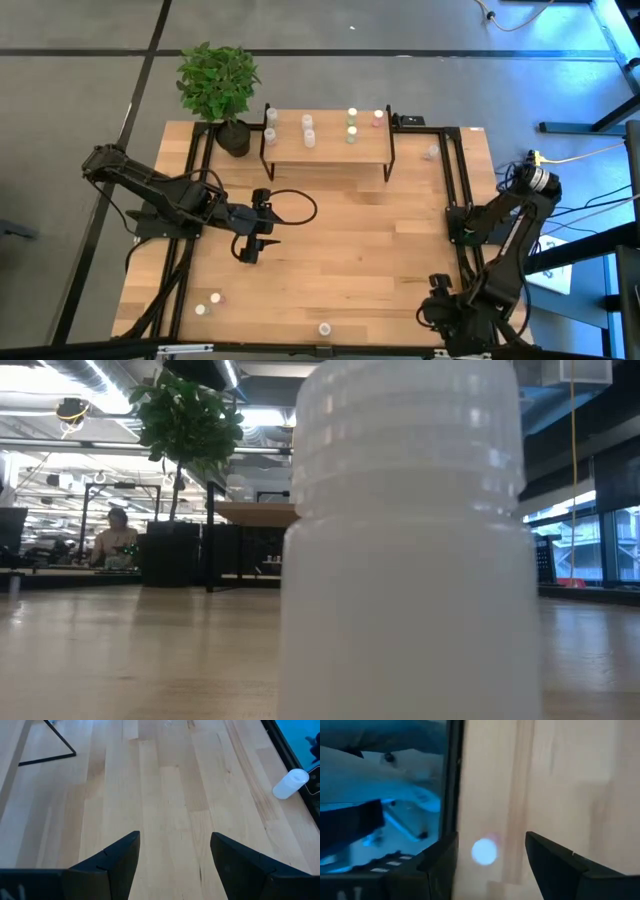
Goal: Pick and place medicine bottles onto shelf by color
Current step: Put the right red pill bottle on the shelf aligned with the other red pill bottle
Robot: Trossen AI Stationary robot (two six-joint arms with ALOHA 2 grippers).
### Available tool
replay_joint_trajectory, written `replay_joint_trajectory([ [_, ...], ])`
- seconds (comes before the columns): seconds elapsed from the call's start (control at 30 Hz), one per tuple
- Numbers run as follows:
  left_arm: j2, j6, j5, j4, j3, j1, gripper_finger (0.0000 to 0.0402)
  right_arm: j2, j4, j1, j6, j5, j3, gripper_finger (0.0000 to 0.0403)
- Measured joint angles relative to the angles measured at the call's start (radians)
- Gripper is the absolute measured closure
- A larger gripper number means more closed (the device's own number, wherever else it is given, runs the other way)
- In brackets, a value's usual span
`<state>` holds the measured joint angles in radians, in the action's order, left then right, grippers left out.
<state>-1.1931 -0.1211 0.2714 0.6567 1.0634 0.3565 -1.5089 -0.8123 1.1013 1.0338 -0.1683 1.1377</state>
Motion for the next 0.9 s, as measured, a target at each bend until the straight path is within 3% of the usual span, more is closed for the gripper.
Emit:
replay_joint_trajectory([
  [0.23, 0.000, 0.000, 0.000, -0.001, 0.000, 0.000, 0.0165, 0.000, 0.164, 0.023, 0.091, 0.073, -0.098, 0.0170],
  [0.5, 0.000, 0.000, 0.000, -0.001, 0.000, 0.000, 0.0165, 0.000, 0.166, 0.025, 0.114, 0.073, -0.173, 0.0170],
  [0.9, 0.000, 0.000, 0.000, 0.000, 0.000, 0.000, 0.0165, -0.004, 0.188, 0.043, 0.193, 0.076, -0.177, 0.0170],
])
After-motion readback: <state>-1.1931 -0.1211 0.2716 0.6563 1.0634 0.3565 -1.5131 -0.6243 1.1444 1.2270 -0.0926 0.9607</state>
